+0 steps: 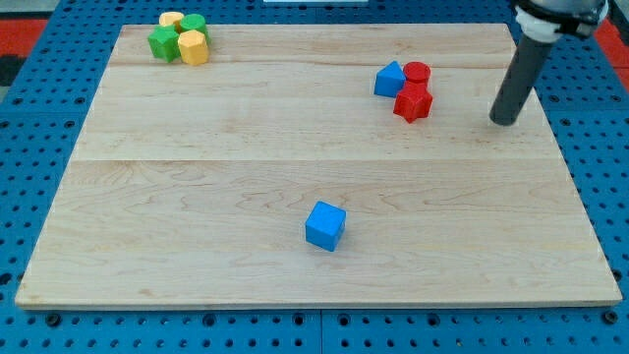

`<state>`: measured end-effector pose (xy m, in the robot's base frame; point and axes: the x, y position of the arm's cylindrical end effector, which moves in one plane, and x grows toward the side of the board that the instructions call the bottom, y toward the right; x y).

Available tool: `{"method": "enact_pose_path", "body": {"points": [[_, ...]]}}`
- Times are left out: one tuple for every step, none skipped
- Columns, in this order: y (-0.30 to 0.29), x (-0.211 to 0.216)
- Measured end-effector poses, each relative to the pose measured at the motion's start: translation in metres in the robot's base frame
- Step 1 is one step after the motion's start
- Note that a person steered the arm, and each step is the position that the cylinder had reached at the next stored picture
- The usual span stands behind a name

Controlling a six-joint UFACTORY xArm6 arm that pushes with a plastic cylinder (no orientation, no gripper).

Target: Slide the red star to the center

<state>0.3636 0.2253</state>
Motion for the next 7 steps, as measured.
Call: {"method": "enact_pose_path", "body": {"points": [[-0.039,-0.027],[-0.069,-0.024],[-0.093,-0.015],[-0.121,-0.01],[-0.172,-0.019],[-0.199,-0.011],[-0.234,-0.008]]}}
